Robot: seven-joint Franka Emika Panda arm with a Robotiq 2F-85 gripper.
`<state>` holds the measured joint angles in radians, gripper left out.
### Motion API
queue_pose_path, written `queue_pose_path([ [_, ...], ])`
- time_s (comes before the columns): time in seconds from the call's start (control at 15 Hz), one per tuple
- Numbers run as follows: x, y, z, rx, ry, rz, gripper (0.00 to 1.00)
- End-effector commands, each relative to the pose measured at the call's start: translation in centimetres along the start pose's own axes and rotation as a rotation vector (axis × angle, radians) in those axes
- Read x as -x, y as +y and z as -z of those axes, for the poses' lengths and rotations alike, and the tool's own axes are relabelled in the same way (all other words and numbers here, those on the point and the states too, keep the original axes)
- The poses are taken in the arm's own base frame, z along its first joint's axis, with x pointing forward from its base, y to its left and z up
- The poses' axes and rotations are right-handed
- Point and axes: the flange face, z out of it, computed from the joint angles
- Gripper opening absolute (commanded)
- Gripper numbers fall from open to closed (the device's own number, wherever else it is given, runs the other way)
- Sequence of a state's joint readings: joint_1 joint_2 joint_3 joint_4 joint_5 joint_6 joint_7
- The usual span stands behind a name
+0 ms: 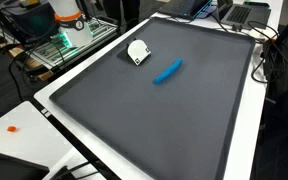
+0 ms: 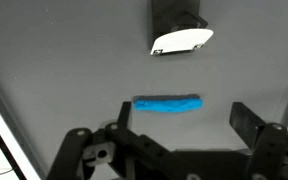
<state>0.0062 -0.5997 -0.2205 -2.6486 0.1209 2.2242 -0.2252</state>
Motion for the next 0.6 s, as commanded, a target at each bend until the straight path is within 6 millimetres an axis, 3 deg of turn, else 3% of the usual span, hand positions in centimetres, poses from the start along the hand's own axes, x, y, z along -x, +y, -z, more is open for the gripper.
queue_pose_path([
  [0.0,0.0,0.0,0.0,0.0,-0.002,0.0,1.0],
  [0.27,0.0,0.0,0.0,0.0,-0.002,0.0,1.0],
  [0.53,-0.2,-3.6,-2.2,0.016,-0.108,-0.193,1.0],
])
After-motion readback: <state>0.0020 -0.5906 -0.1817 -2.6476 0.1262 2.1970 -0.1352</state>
